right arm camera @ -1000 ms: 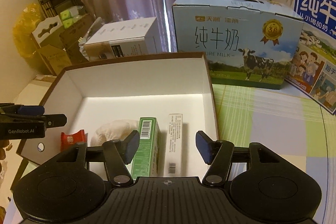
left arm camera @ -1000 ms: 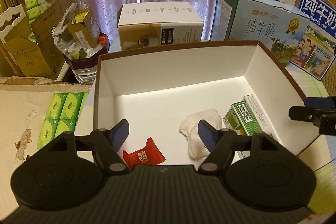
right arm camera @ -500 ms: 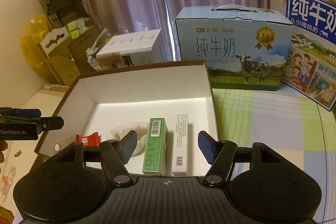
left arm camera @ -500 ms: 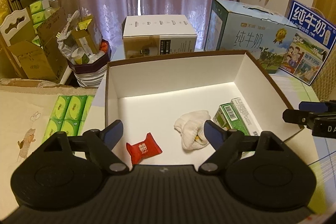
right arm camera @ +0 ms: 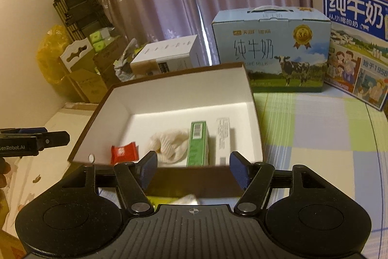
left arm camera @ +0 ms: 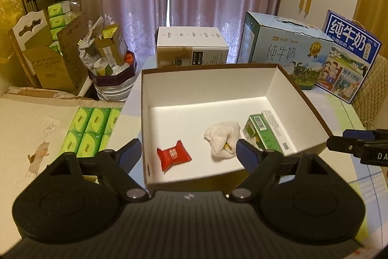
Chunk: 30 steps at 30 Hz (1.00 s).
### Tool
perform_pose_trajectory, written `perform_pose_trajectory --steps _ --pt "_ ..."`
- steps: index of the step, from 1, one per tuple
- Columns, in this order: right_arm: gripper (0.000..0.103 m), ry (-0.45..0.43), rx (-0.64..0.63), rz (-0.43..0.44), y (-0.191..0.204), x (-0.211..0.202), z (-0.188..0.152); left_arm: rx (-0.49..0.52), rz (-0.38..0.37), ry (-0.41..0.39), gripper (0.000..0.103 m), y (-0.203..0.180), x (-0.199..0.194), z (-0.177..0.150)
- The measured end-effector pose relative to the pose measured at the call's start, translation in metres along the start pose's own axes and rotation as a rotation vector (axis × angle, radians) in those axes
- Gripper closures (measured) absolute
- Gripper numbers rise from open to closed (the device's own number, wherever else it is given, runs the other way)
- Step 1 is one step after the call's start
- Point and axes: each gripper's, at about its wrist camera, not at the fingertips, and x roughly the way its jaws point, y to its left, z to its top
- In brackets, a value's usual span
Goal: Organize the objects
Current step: 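Withdraw both tools from the brown box toward the remaining items on the table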
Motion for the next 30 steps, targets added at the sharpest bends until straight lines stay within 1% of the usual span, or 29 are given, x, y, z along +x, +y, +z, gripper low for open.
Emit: perform_pose_trajectory --steps 4,8,15,20,24,30 --pt "0.04 0.017 0.009 0.007 0.003 -0.007 -0.014 0.003 -0.001 0.018 0.021 0.004 -0.01 -0.016" --pt "0.04 0.041 0.039 -0.005 0.001 -0.011 -0.03 0.008 -0.012 0.048 0.02 0.003 -0.015 -0.034" --pt "0.04 0.143 0.1 -0.031 -0.006 -0.009 -0.068 0.002 -0.039 0.127 0.021 0.001 -0.007 -0.066" --pt "0.04 0.212 0.141 -0.049 -0.012 -0.007 -0.094 0.016 -0.07 0.165 0.021 -0.006 -0.001 -0.084" --pt "0.04 0.253 0.173 -0.067 -0.018 -0.008 -0.111 0.045 -0.106 0.187 0.021 -0.016 0.005 -0.096" --pt "0.04 0.28 0.234 -0.113 -0.035 -0.015 -0.129 0.116 -0.165 0.224 0.022 -0.039 0.014 -0.112"
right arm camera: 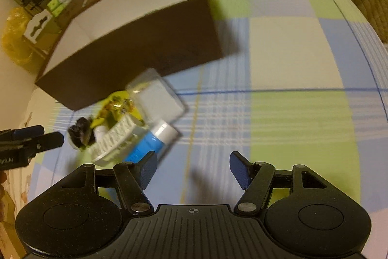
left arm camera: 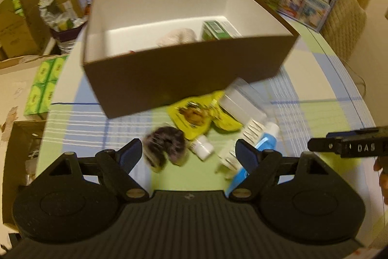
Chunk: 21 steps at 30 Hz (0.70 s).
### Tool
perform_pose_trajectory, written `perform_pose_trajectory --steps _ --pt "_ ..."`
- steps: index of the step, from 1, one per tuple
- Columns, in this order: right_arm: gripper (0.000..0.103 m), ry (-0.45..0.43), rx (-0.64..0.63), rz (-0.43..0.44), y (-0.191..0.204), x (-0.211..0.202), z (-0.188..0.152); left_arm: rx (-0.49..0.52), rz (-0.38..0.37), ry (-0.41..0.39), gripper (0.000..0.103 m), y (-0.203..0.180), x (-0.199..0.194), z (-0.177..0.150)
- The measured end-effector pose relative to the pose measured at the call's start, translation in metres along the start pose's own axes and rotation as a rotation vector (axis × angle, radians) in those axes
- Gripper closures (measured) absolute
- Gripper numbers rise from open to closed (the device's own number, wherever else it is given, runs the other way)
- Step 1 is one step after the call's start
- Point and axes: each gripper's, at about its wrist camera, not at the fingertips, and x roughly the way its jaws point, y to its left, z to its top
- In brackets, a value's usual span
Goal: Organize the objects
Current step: 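Withdraw both tools from the brown box toward the remaining items on the table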
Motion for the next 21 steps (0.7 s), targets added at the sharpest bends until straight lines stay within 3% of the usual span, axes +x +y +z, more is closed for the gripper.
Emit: perform_pose_trajectory --steps 10,21 --pt "0.04 -0.004 0.109 -0.084 -0.041 -0.014 -0.013 0.181 -0.083 0.035 0.028 -0.04 0.031 -0.006" --pt "0.04 -0.007 0.176 -0.128 -0.064 -0.021 -0.021 0.284 -0.097 0.086 0.048 -0.061 0.072 0.003"
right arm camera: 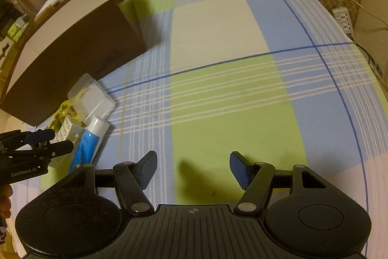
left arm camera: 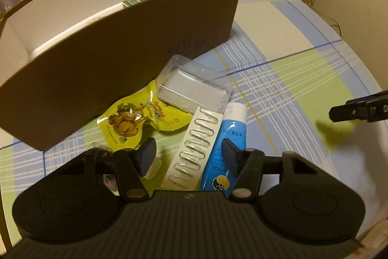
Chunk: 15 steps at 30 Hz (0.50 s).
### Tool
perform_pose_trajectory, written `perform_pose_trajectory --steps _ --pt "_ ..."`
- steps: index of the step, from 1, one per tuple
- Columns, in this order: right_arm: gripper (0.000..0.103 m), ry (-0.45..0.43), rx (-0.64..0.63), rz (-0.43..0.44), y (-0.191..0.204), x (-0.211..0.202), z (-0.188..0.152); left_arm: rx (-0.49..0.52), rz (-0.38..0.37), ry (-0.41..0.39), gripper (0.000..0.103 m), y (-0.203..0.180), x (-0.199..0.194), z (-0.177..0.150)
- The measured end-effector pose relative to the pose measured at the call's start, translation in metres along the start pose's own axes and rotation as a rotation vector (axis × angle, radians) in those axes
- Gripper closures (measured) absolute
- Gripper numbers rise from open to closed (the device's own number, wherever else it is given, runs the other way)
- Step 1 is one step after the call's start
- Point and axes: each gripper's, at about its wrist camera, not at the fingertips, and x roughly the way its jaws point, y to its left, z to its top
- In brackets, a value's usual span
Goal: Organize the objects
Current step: 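Withdraw both tools from the brown box toward the remaining items on the table, then grasp the white blister strip with the left tool while the right tool grasps the blue tube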
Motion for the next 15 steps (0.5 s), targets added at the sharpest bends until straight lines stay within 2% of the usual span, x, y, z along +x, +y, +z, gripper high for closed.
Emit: perform_pose_trajectory --steps 1,3,5,7,15 --pt "0.04 0.0 0.004 -0.002 -0.0012 0.0004 -0.0004 0.003 0.0 0.007 0.051 -0.0007 0.0032 0.0009" --pt "0.04 0.001 0.01 -0.005 -0.0035 0.0004 -0.0011 0.001 -0.002 0.027 0.062 -0.0018 0.0088 0.0019" --pt "0.04 0.001 0.013 -0.007 -0.0042 0.0005 -0.0017 -0.005 -0.005 0.038 0.066 -0.0035 0.0118 0.0017" --pt "0.04 0.002 0.015 -0.011 -0.005 0.0008 -0.0019 -0.01 0.003 0.044 0.075 -0.006 0.0122 0.0012" --pt "0.04 0.007 0.006 -0.008 0.0008 0.0012 -0.0022 -0.068 -0.001 0.036 0.079 -0.0086 0.0031 -0.0042"
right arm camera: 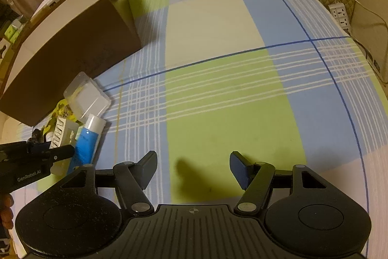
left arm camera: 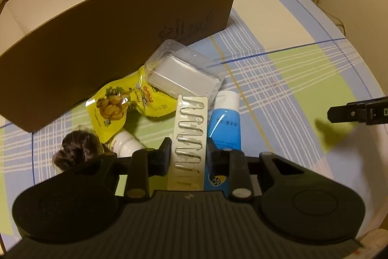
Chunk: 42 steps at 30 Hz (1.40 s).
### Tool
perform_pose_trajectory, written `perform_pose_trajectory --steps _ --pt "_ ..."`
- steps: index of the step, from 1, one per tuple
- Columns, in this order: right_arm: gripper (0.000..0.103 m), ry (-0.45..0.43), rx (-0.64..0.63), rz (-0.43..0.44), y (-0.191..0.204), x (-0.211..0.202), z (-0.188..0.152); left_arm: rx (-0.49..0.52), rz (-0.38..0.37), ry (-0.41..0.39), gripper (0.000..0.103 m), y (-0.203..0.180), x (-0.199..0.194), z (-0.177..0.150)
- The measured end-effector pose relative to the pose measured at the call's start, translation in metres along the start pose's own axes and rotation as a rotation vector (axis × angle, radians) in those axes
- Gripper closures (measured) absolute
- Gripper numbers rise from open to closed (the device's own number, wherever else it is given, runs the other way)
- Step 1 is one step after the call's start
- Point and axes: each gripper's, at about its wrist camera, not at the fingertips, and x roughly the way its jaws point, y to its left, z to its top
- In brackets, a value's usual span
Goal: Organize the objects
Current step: 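Grasp the white blister strip with the left tool while the right tool grasps the blue tube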
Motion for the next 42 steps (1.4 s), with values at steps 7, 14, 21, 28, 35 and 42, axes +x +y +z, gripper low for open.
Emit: perform_pose_trajectory --steps 7,14,21,28,35,42 --pt "0.04 0.001 -0.035 0.06 0.027 0.007 -0.001 -0.051 -0.003 -0.062 0.079 0.011 -0.033 -0.009" --pt "0.04 0.023 -0.13 0.166 0.082 0.028 -0.006 -0.123 0.062 -0.09 0.079 0.038 -0.061 -0.023" --pt "0.042 0.016 -0.148 0.177 0.119 0.048 -0.005 -0.219 0.159 -0.105 0.079 0.075 -0.078 -0.04" --pt "0.054 -0.008 -0.149 0.051 0.145 0.071 0.003 -0.324 0.26 -0.09 0.079 0.111 -0.075 -0.059" --pt "0.062 -0.015 -0.238 0.018 0.148 0.077 0.0 -0.418 0.303 -0.04 0.079 0.127 -0.064 -0.076" --pt "0.068 0.006 -0.403 0.005 0.148 0.074 0.0 -0.423 0.304 -0.024 0.079 0.126 -0.06 -0.08"
